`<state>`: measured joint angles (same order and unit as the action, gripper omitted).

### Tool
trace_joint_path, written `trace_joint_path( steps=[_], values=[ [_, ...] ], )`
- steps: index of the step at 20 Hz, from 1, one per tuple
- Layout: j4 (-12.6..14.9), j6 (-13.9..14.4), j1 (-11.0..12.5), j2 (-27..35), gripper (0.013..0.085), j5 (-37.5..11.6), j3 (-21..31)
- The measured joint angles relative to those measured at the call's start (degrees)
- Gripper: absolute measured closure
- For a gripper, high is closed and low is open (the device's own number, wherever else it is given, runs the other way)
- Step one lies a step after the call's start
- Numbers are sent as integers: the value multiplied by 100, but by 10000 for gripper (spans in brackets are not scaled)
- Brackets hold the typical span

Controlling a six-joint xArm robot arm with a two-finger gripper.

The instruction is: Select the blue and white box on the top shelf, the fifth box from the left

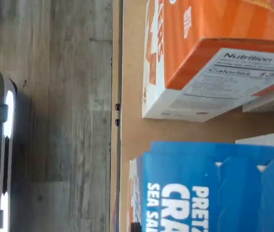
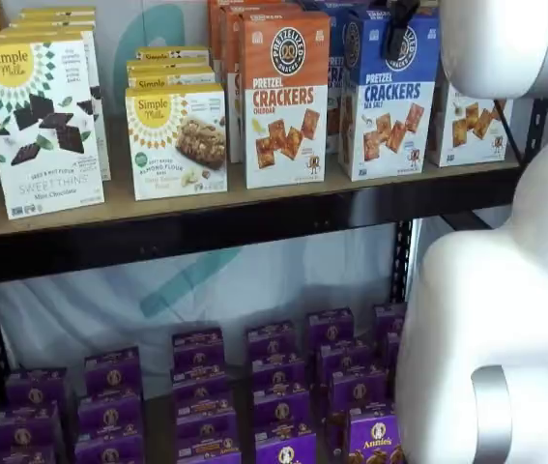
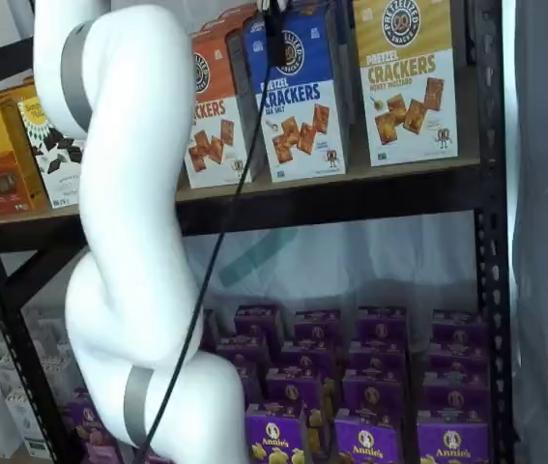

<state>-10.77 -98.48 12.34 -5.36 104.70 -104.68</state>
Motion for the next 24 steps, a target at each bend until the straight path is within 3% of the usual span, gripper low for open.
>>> trace_joint_path(
  steps=[5,13,24],
  values=[
    [-33,37,-1,16,410,249,-135],
    [-31,72,-7,-432,410,402,122],
    [153,260,-269,-1679,410,314,1335]
  ],
)
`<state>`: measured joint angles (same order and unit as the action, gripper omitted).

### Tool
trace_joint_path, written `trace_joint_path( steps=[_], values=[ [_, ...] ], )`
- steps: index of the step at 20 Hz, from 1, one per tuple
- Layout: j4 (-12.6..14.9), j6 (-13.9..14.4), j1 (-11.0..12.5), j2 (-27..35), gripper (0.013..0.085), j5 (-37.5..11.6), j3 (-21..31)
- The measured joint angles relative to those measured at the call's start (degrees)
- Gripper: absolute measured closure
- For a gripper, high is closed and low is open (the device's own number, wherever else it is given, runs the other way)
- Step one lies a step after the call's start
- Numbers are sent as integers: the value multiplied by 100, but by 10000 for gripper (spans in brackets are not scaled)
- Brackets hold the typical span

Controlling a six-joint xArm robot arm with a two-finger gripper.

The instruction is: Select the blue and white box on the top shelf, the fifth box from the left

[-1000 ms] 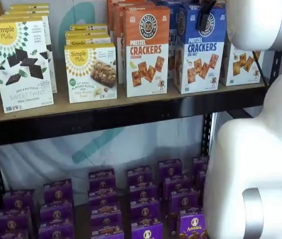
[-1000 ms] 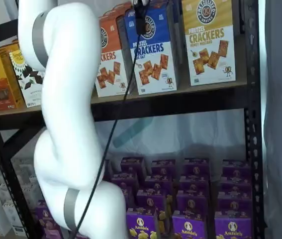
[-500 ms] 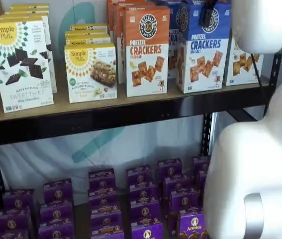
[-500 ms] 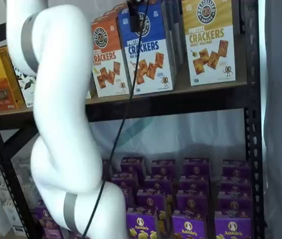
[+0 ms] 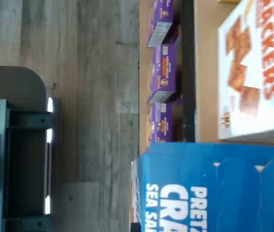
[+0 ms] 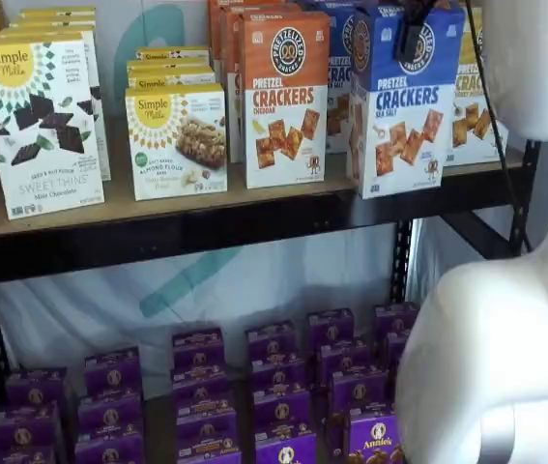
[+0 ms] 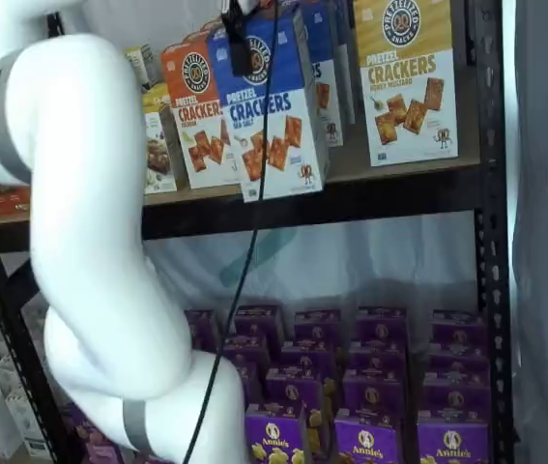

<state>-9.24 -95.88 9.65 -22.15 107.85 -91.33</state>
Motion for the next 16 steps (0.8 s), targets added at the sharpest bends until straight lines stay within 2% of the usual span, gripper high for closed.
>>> trace_joint_path(
  steps=[6,16],
  values=[
    [112,-52,14,-567,410,152,573],
    [121,-316,278,-1058,410,319,1133]
  ],
)
